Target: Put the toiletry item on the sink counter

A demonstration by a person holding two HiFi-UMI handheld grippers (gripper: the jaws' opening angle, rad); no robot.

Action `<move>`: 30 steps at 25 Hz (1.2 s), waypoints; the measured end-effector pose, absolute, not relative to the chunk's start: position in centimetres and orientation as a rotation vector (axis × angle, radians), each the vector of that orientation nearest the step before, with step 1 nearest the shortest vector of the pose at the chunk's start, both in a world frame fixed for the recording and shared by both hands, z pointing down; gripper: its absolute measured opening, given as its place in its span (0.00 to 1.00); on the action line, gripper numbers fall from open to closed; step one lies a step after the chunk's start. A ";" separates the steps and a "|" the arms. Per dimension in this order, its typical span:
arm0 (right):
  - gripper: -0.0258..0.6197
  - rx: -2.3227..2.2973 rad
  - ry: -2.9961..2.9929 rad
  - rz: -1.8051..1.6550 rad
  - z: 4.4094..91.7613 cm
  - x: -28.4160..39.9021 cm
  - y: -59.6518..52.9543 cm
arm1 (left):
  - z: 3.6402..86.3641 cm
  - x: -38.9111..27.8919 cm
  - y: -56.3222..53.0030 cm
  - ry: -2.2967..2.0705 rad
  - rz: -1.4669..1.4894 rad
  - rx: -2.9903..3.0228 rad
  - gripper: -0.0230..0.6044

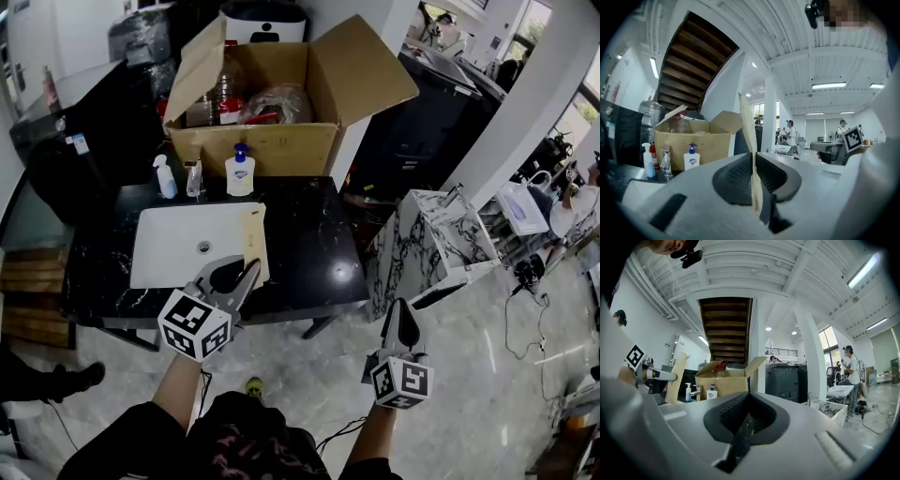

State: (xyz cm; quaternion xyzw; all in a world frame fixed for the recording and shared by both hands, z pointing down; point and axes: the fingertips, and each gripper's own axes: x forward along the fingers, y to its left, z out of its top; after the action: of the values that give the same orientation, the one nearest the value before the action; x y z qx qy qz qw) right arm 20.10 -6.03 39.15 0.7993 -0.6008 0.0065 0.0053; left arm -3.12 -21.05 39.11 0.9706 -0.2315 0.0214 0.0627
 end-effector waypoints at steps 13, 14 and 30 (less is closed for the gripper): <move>0.06 2.486 -1.863 0.011 38.6 21.1 -10.5 | 39.2 -2.0 -25.1 -0.675 0.052 2.917 0.08; 0.06 2.485 -1.863 0.011 38.6 21.3 -10.9 | 39.2 -1.8 -25.4 -0.675 0.050 2.914 0.08; 0.06 2.364 -2.000 0.024 39.4 28.9 -18.5 | 39.7 5.3 -29.9 -0.796 0.100 2.880 0.08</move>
State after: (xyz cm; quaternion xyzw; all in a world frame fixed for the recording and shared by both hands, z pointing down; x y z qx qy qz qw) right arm 28.91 -18.50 39.39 0.7633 -0.6456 0.0077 0.0225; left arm 5.33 -29.85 39.71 0.9605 -0.2655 0.0332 0.0758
